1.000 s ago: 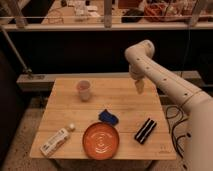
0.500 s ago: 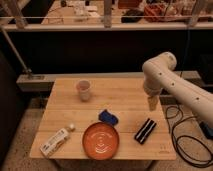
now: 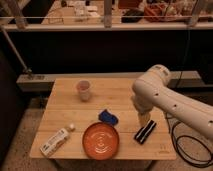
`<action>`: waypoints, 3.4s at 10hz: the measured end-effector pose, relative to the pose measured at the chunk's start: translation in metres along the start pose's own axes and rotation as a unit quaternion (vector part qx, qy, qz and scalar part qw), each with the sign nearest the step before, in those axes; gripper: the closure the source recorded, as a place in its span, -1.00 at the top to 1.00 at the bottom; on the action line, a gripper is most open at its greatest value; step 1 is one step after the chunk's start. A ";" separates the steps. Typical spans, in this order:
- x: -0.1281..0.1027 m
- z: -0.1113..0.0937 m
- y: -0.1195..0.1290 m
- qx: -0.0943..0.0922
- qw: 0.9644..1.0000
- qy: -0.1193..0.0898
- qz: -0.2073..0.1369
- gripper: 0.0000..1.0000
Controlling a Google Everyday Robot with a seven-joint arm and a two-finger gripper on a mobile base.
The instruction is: Move the arm in a circular motion
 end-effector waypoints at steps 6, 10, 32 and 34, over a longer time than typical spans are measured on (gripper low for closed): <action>-0.145 -0.033 -0.014 0.050 0.982 -0.091 -0.157 0.60; -0.217 -0.048 -0.077 0.109 0.959 -0.139 -0.220 0.60; 0.135 0.035 -0.056 0.015 0.997 -0.015 0.078 0.60; 0.117 0.027 -0.033 0.012 0.997 -0.029 0.070 0.60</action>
